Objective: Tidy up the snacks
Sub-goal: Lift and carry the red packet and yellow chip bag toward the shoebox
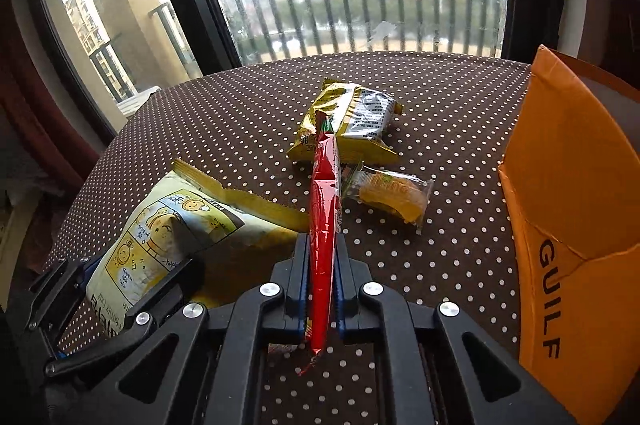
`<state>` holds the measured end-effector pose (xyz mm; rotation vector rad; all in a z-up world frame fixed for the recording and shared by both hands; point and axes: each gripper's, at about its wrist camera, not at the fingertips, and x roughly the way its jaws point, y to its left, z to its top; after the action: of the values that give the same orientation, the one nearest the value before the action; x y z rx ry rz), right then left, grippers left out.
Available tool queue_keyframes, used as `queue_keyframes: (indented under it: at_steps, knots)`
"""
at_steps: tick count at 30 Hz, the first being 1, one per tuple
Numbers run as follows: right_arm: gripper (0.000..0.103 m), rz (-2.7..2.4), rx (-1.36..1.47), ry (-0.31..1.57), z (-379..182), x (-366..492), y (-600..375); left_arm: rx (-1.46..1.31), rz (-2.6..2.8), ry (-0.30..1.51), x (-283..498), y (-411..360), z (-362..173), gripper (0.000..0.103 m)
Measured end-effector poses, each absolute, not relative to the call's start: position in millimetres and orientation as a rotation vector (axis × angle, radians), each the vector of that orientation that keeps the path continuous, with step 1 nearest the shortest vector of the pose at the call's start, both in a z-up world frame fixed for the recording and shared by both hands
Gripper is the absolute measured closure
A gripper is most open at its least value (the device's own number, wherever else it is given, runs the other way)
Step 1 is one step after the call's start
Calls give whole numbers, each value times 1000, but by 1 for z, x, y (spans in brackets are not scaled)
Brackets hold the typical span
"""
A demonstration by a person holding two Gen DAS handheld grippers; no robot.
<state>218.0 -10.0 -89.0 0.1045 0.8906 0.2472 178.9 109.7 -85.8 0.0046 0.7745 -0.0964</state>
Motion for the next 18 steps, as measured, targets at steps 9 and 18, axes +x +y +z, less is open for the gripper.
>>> queue_keyframes:
  at_steps: [9,18]
  knots:
    - [91,244,98,813,-63,180,-31,-35,-100,691,142,91,-59,52]
    - [91,248,83,718,-30,151,-50,-46,-103,601,110,73,-24,52]
